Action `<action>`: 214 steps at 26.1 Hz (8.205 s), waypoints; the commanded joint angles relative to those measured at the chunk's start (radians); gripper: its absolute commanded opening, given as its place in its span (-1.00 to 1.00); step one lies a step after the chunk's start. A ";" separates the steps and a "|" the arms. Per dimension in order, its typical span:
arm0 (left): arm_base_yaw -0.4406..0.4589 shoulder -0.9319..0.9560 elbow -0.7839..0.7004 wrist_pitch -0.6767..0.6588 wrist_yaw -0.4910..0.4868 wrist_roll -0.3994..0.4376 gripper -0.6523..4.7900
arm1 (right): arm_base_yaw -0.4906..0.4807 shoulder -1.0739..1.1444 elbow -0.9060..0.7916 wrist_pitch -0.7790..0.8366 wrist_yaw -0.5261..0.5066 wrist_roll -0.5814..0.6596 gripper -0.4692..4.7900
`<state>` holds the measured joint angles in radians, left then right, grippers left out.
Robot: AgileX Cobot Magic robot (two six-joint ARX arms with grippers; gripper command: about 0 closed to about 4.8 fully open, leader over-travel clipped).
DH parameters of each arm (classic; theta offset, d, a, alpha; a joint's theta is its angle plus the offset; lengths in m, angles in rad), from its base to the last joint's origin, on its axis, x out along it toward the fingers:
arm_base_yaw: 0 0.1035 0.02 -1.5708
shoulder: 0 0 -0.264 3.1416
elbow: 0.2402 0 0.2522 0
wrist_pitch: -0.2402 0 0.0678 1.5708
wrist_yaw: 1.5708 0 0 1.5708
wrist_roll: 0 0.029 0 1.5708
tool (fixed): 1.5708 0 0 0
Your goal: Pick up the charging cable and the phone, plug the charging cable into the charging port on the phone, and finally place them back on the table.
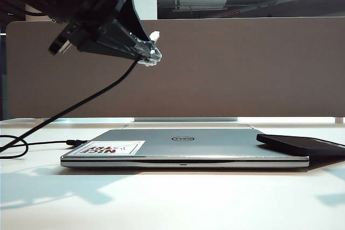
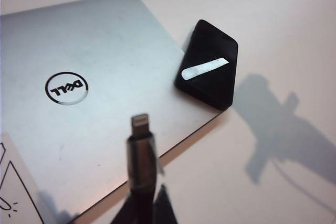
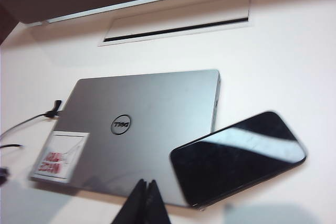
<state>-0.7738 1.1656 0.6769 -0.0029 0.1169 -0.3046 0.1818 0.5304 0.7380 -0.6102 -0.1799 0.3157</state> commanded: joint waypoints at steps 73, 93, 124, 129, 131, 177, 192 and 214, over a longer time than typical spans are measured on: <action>0.000 -0.004 0.008 0.121 0.003 0.002 -0.78 | -0.246 0.932 -0.132 0.505 -0.477 0.190 0.57; 0.000 -0.004 0.008 0.120 0.003 0.002 -0.78 | -0.244 1.064 -0.133 0.611 -0.479 0.190 0.27; 0.000 -0.004 0.008 0.116 0.003 0.002 -0.78 | -0.243 0.686 0.004 0.156 -0.199 -0.041 -0.85; 0.000 -0.005 0.008 0.116 0.003 0.002 -0.78 | -0.243 0.649 0.148 -0.061 -0.188 -0.093 -0.85; 0.000 -0.005 0.008 0.117 0.003 0.002 -0.78 | -0.243 0.652 0.210 -0.154 -0.183 -0.119 -0.85; 0.000 -0.005 0.008 0.117 0.003 0.002 -0.78 | -0.006 0.956 0.376 -0.462 0.055 -0.272 -0.72; 0.000 -0.005 0.008 0.116 0.003 0.002 -0.78 | -0.006 1.025 0.376 -0.372 0.044 -0.291 -0.58; 0.000 -0.005 0.008 0.116 0.003 0.001 -0.78 | -0.006 1.093 0.367 -0.319 0.020 -0.317 -0.58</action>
<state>-0.7731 1.1652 0.6769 0.1009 0.1165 -0.3069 0.1757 1.6226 1.1084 -0.9352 -0.1532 0.0029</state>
